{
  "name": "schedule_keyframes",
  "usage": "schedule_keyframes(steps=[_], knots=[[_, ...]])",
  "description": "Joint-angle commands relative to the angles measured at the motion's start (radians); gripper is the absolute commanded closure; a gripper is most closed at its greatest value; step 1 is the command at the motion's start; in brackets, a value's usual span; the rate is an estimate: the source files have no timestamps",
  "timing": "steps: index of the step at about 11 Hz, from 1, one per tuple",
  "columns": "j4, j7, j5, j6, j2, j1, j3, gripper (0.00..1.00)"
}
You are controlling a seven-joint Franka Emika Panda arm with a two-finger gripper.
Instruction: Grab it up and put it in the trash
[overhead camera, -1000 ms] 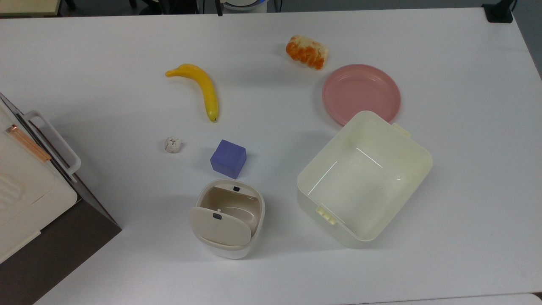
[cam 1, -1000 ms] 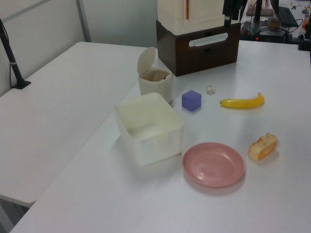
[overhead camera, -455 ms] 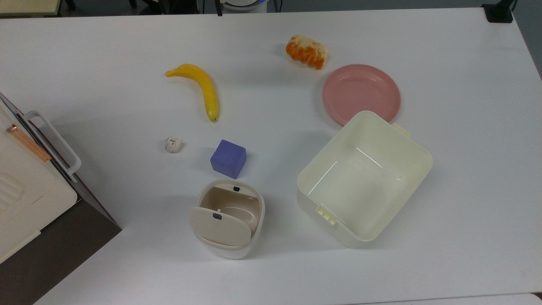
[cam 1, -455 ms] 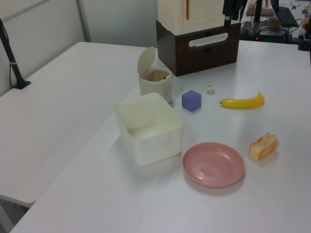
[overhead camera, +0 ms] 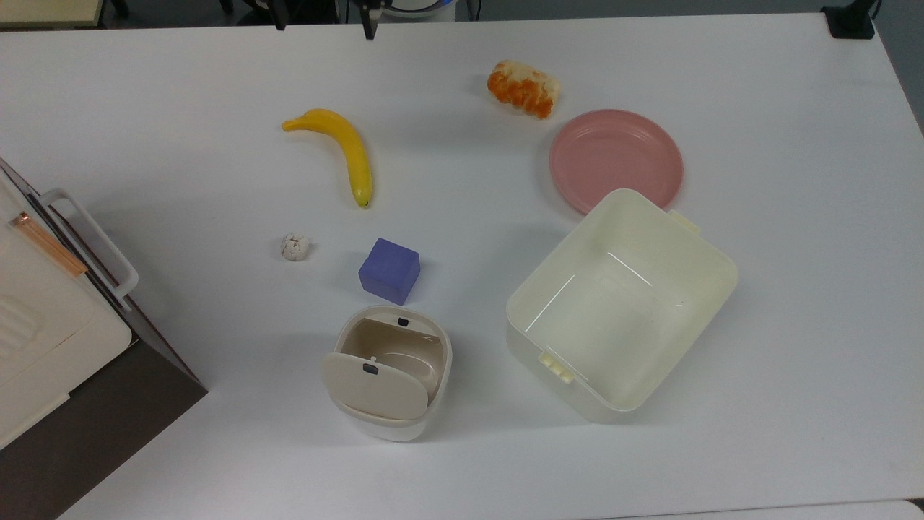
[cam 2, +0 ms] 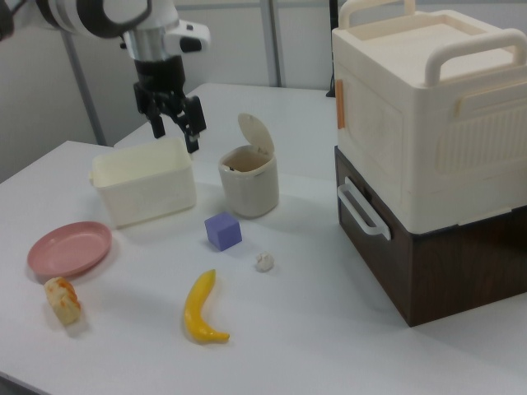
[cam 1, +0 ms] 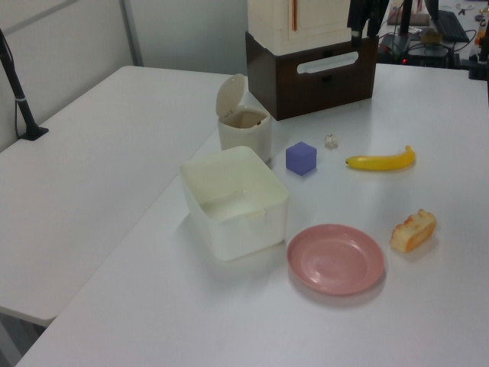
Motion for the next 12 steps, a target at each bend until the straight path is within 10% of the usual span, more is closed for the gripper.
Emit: schedule_keyframes(steps=[1,12], knots=[[-0.148,0.236,0.004,0.159,-0.001,-0.013,-0.003,0.0],[-0.262,0.145,-0.161,0.75,0.422,-0.118,0.0,0.02]])
